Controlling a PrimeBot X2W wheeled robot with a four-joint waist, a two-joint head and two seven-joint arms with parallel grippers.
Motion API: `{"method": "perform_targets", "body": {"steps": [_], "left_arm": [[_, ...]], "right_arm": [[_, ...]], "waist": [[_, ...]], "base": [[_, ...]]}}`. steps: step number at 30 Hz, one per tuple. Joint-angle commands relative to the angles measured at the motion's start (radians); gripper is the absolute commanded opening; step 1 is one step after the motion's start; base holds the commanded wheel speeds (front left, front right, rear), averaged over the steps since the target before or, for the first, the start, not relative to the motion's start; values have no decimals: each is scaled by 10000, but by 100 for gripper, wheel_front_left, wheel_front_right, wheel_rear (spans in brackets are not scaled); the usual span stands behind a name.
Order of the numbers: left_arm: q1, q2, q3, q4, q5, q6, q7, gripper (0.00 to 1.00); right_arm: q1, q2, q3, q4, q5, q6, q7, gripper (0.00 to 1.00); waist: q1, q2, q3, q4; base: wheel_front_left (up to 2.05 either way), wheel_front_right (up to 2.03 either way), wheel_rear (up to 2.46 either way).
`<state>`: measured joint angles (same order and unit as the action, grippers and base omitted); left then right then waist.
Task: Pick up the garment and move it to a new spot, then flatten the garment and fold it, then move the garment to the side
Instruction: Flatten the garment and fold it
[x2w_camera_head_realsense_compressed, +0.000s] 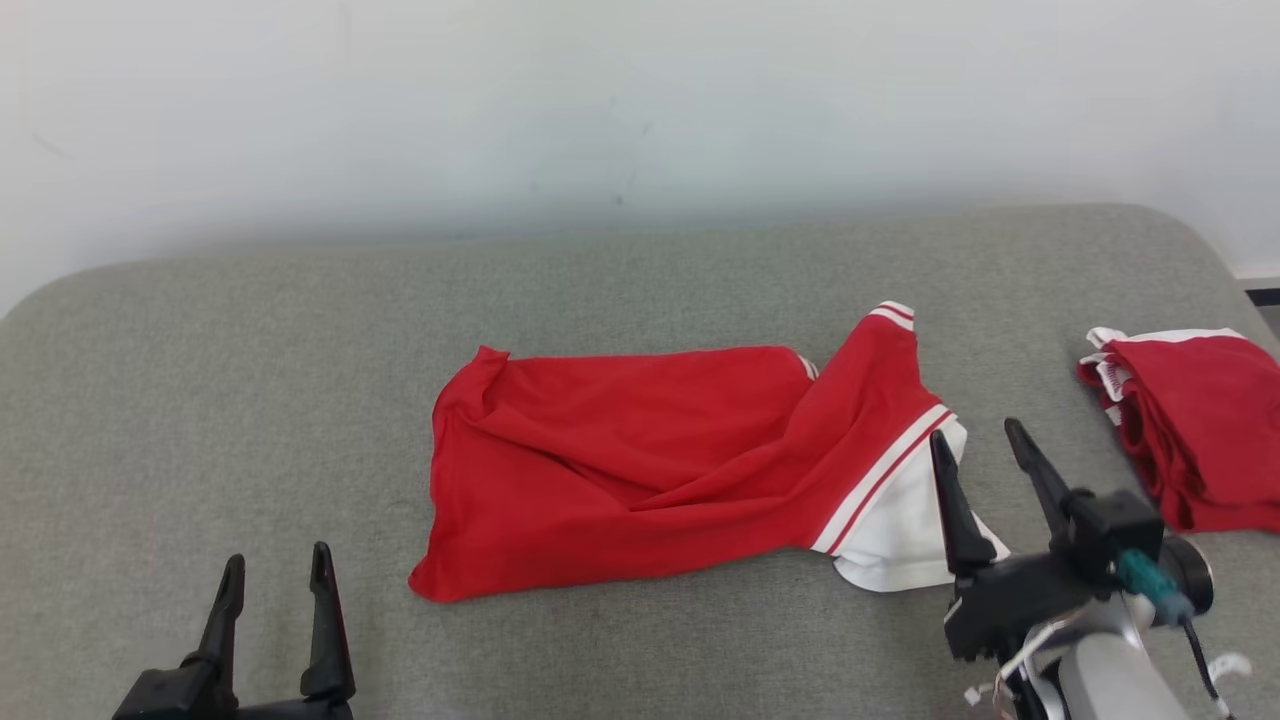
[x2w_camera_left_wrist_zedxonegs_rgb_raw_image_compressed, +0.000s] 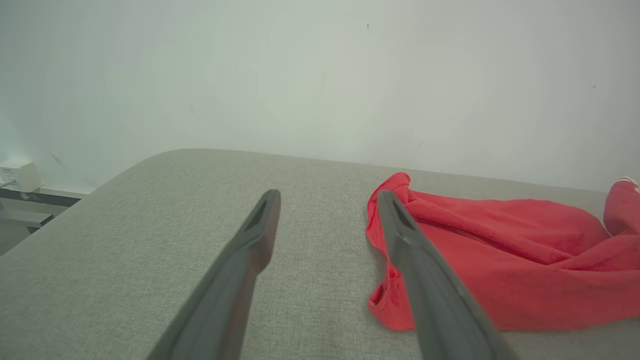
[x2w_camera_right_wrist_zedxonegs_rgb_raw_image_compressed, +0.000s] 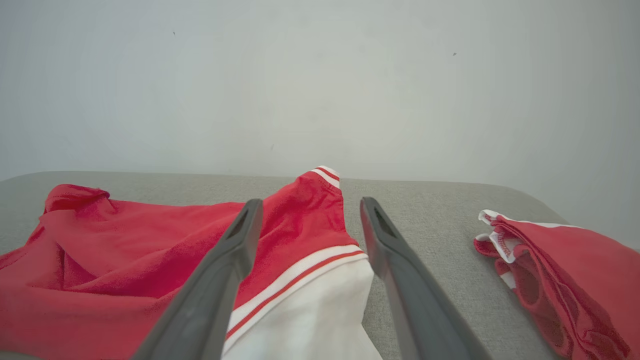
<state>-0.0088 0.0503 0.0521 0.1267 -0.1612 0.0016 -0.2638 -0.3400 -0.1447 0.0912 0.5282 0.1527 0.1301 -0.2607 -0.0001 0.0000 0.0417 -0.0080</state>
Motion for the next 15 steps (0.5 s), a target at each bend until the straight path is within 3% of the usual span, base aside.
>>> {"method": "perform_targets", "body": {"steps": [1, 6, 15], "left_arm": [[169, 4, 54, 63, 100, 37, -5, 100], [216, 4, 83, 314, 246, -38, -5, 100], [570, 4, 113, 457, 219, -227, -5, 100]], "right_arm": [[524, 82, 16, -508, -115, 7, -45, 100], [1878, 249, -25, -1741, -342, 8, -49, 100], [2975, 531, -336, -2126, -356, 8, -51, 100]], "waist": [[1, 0, -341, -294], [1, 0, -553, -357], [1, 0, -799, -376]], "base": [[0, 0, 0], [0, 0, 0], [0, 0, 0]]}}
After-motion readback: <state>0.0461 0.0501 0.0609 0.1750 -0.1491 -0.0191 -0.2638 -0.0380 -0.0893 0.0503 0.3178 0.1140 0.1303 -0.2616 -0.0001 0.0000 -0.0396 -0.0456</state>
